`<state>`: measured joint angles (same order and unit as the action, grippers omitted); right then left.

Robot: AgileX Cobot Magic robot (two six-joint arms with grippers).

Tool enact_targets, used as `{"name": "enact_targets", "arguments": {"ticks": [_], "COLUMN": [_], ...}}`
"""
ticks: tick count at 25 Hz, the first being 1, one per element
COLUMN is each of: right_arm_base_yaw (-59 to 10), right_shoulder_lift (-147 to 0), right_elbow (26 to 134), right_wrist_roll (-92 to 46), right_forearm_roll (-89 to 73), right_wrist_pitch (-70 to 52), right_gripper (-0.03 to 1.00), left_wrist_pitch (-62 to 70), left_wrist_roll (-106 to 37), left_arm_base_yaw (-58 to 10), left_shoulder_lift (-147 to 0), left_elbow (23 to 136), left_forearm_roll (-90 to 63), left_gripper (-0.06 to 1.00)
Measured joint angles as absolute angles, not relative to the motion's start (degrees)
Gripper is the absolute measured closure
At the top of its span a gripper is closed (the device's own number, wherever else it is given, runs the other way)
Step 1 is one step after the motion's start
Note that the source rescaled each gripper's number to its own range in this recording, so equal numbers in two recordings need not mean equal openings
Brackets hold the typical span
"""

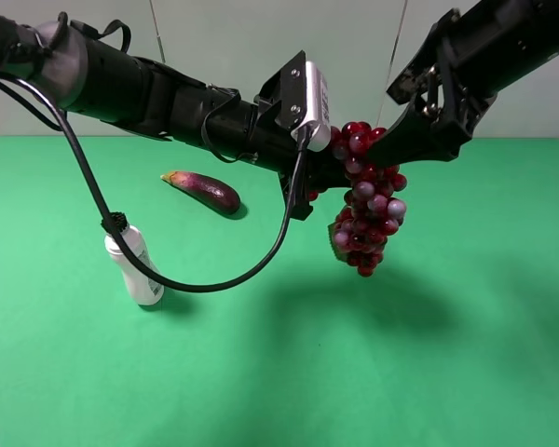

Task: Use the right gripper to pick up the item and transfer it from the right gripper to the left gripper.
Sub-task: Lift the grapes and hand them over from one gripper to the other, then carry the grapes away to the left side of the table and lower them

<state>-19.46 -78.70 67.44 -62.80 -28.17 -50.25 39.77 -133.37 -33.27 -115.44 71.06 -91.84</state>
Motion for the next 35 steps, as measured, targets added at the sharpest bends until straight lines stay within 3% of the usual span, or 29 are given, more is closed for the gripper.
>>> {"name": "enact_targets", "arguments": {"ticks": [13,21,25,35], "right_arm_base_yaw": [-19.0,-6.9,-2.8,-2.3], "right_shoulder_lift": [-76.6,-69.1,-60.6,-35.8], "right_elbow": [67.4,62.1,56.6,40.1], "right_wrist_roll": [-27.3,-7.4,-0.8,2.0], "right_forearm_roll": [-13.0,-7.0,-2.4,0.4], "right_wrist_pitch": [-48.5,-48.5,-47.6,-44.4], "right_gripper": [-0.03,-0.03,-0.03,-0.03], "left_wrist_pitch": [39.8,40.0,40.2,40.2], "left_wrist_roll": [-133.4,-133.3,-133.3,-133.3], "left_arm_base_yaw": [-33.3,-33.3,-33.3,-33.3], "left_shoulder_lift": [-115.4,-115.4,-115.4,-115.4], "left_elbow": [71.1,71.1,71.1,71.1], "left_forearm_roll": [-91.8,-91.8,-91.8,-91.8], "left_gripper": [0.92,0.92,0.92,0.93]}}
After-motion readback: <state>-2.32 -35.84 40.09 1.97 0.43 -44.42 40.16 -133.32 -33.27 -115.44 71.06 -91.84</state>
